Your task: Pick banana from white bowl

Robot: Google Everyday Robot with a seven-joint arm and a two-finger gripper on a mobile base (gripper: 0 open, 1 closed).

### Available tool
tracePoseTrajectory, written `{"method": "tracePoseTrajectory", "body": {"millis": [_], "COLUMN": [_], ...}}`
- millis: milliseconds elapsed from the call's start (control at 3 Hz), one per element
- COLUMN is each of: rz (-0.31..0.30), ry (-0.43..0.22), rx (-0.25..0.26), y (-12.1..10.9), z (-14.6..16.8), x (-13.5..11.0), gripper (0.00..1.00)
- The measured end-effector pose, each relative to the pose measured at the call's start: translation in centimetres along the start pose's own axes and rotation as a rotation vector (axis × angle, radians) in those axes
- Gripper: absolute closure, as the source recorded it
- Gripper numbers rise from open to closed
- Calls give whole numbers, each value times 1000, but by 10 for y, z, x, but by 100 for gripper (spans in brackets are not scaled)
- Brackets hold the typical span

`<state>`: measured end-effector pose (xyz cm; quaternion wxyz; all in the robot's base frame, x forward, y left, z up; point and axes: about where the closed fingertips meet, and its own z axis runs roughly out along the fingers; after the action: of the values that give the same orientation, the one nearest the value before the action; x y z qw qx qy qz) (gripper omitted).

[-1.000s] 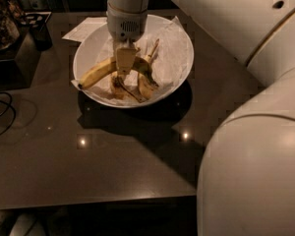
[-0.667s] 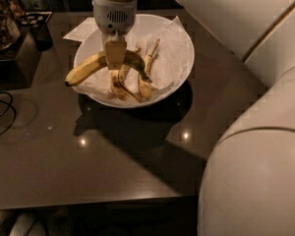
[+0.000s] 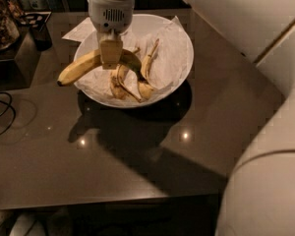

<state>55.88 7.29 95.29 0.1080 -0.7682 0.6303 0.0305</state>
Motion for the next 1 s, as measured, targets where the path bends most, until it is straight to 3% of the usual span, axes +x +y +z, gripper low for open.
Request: {"method": "tracePoseTrajectory", "body": {"millis": [333,667,1000], "rz": [17,17,46], "ry": [-57,-57,-62], "rx": [53,53,54], "y": [52,52,66], "z": [-21,-21,-30], "x": [2,2,0], "gripper": [100,100,100]}}
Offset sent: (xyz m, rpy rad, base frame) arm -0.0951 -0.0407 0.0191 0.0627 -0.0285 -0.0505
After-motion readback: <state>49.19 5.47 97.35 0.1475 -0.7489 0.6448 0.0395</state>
